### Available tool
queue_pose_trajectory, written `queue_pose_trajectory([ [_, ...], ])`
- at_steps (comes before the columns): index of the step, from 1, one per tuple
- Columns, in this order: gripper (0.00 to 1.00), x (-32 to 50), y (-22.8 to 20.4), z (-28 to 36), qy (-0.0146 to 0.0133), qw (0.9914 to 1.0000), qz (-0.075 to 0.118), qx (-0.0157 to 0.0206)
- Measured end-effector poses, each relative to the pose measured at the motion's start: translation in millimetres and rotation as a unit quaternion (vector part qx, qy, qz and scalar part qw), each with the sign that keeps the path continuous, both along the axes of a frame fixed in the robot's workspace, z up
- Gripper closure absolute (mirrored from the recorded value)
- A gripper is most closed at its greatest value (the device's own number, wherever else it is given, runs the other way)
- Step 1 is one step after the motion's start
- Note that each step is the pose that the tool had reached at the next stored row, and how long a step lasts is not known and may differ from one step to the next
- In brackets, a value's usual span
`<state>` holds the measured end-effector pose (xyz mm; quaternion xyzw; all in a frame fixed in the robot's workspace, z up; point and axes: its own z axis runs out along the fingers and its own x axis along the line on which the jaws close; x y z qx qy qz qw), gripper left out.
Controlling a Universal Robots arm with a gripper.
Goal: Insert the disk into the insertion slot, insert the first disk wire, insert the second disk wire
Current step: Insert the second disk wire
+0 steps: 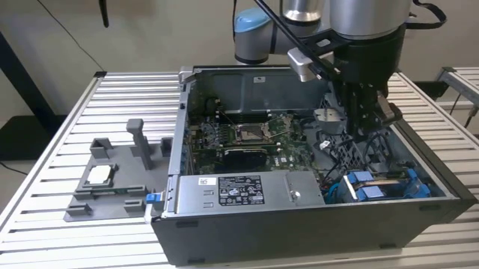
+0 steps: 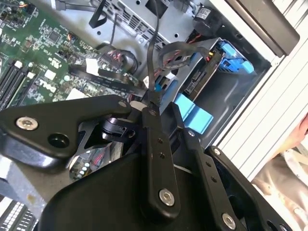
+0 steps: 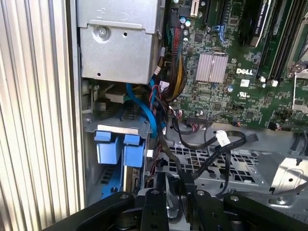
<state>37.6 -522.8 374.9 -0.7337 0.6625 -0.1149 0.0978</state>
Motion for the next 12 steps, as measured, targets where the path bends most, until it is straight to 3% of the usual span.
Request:
queue_pose_trajectory([
  [12, 0.73, -2.5, 0.0, -2.6, 0.0, 1.0, 0.0, 0.0],
])
